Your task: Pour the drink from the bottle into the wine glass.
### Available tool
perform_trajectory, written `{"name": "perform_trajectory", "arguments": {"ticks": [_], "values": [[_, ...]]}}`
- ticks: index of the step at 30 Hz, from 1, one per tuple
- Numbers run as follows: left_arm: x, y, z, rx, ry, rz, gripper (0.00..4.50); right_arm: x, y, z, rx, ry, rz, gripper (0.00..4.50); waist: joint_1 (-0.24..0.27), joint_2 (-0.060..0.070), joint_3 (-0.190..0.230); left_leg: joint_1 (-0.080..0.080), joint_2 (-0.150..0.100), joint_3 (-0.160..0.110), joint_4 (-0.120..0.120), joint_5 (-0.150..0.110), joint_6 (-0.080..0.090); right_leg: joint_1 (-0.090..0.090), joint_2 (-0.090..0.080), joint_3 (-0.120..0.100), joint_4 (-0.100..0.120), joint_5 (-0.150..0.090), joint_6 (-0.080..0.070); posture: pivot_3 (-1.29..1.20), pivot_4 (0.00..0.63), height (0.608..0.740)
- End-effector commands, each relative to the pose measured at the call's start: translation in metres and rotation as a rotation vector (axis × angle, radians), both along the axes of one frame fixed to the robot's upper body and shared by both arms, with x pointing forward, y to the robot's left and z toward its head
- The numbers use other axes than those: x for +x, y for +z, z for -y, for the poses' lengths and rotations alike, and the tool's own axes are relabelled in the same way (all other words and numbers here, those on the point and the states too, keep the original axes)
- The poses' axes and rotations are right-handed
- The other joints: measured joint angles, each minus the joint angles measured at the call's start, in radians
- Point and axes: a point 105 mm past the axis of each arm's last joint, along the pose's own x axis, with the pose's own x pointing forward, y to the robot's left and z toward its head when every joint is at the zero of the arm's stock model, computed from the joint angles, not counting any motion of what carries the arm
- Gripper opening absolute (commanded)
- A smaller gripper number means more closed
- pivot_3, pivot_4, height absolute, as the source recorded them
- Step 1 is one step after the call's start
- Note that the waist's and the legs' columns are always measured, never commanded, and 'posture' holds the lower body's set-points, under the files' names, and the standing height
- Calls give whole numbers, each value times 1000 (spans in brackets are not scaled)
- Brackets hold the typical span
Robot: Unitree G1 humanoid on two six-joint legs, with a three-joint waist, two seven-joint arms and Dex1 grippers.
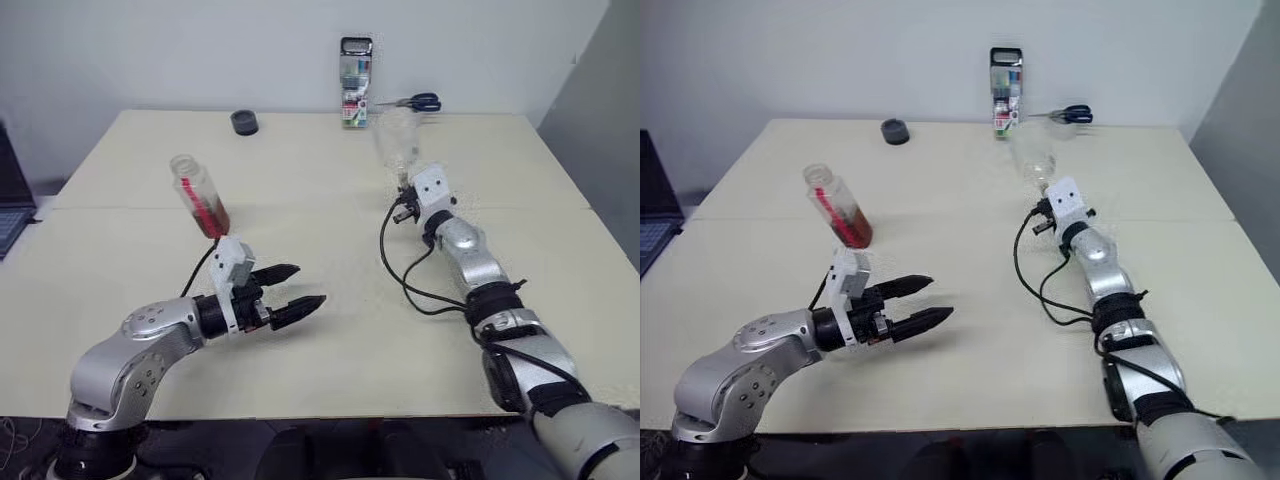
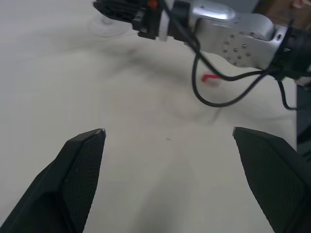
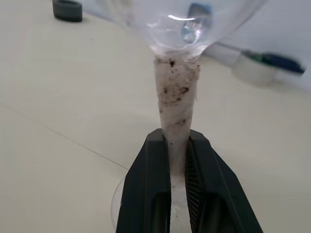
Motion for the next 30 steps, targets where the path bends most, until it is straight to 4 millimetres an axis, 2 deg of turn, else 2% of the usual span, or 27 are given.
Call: {"name": "perform_trajectory", "arguments": {"ticks": [1,5,13,16,20,22,24,30], "values": [[-7,16,2,0,16,91,4500,-3,-4,9,62,-47,-7,108,6,0,0,0,0,0,0,0,0,0,0,0,0,0,0,0,150,740],[-15,17,6,-3,22,94,4500,-9,-29,12,69,-94,-73,108,3,1,0,-1,0,1,0,0,0,-1,0,1,0,0,0,0,150,740],[-12,18,3,8,40,99,4500,-29,-70,15,2,-120,-221,108,5,1,-3,2,0,0,-1,0,0,1,0,0,2,0,0,0,150,740],[-12,17,3,8,39,97,4500,-38,-75,14,-1,-113,-248,108,6,0,-5,2,0,-1,-1,0,0,1,0,0,1,0,0,0,150,740],[-14,14,4,14,51,102,4500,-41,-73,7,9,-96,-237,108,6,0,-6,3,0,-1,-1,0,0,2,0,0,1,0,0,0,150,740],[-11,15,0,20,103,123,4500,-39,-63,-6,8,-50,-180,108,5,0,-6,4,0,-1,-2,0,0,3,0,0,1,0,0,0,150,740],[-7,14,-8,28,182,147,4500,-38,-51,-28,-41,34,-94,108,3,0,-6,5,0,-1,-2,0,1,4,1,0,0,0,0,0,150,740],[-13,15,-32,15,347,179,4500,-37,-30,-106,14,267,-8,108,-47,0,-6,15,4,2,-7,-1,1,8,5,4,0,1,-3,0,150,740]]}}
